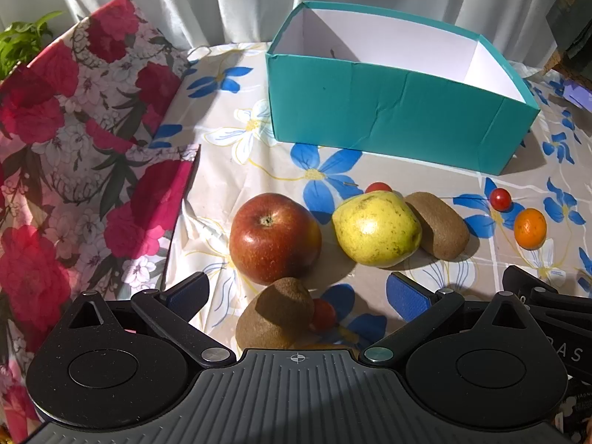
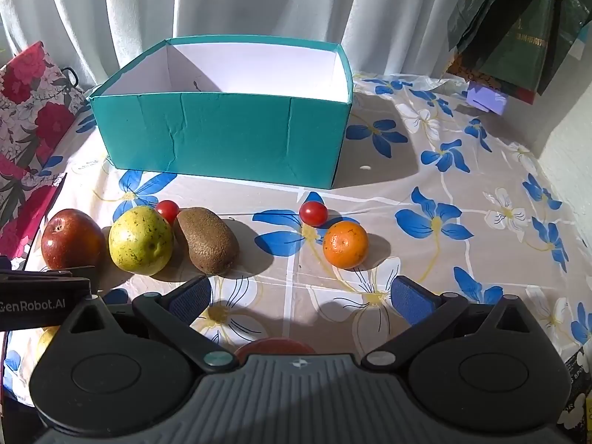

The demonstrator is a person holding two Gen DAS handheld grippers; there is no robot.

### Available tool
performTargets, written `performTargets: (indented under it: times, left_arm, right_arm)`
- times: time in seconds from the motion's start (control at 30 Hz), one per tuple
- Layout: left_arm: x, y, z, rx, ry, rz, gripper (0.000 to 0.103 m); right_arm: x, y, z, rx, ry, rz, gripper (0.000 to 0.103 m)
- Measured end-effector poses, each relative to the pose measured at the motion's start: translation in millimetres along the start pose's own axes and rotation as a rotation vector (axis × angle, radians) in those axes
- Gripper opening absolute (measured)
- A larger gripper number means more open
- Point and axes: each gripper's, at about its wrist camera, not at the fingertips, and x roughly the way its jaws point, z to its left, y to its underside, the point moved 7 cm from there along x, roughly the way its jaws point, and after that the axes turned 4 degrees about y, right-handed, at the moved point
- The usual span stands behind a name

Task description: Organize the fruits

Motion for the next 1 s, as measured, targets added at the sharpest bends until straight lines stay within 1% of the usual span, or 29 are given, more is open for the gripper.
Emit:
performTargets:
  times: [1.0]
  left_arm:
    - [-2.1, 2.7, 5.0, -0.023, 0.022, 0.013, 0.103]
  right_arm:
    - [-4.1, 0.5, -1.2, -0.002, 0.0, -0.004, 0.103]
